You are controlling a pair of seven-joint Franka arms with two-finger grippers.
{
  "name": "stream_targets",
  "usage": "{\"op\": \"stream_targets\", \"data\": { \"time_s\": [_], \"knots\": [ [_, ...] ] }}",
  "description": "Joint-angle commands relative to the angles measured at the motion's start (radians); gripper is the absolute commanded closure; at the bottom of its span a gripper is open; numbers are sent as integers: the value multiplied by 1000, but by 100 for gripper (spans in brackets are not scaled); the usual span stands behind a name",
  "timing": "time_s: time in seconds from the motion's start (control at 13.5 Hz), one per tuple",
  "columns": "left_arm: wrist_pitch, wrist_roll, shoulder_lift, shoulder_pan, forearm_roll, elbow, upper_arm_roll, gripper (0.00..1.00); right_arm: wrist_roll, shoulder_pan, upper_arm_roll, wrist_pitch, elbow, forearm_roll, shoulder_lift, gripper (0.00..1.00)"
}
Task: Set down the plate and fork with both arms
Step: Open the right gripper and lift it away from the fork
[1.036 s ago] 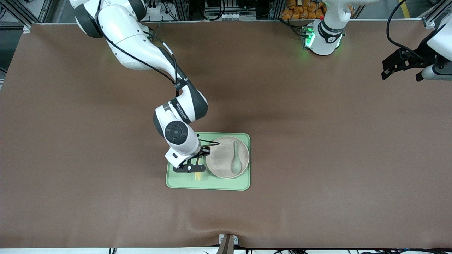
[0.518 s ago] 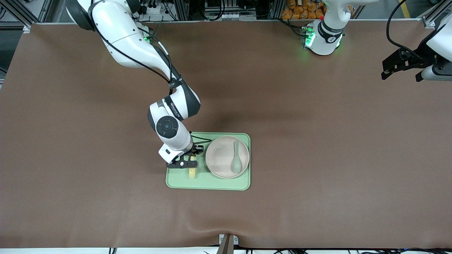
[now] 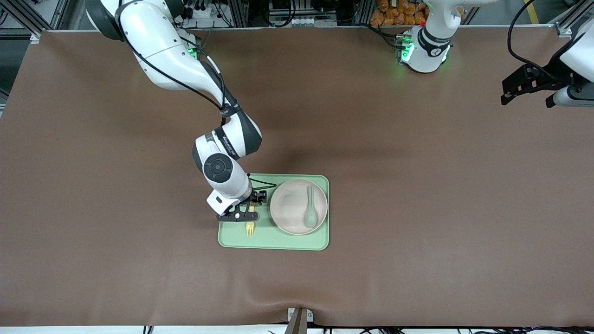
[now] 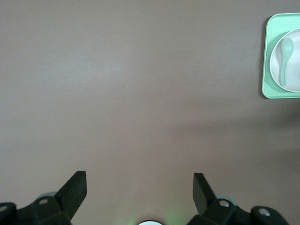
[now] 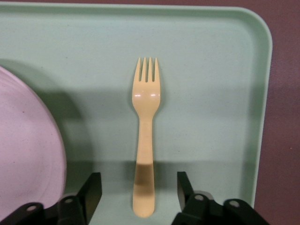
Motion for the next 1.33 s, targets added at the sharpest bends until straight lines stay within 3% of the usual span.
{"op": "stream_targets", "data": {
  "time_s": [0.0, 0.37, 1.26],
  "knots": [
    [-11, 0, 6, 14, -7, 11, -3, 0, -19, -17, 11, -1, -22, -2, -53, 0],
    [-11, 0, 10, 17, -7, 11, -1, 0, -34, -124, 13, -128, -7, -2, -174, 0],
    [-11, 0, 10, 7, -4, 13, -11, 0, -287, -420, 10, -444, -7, -32, -439, 0]
  ]
}}
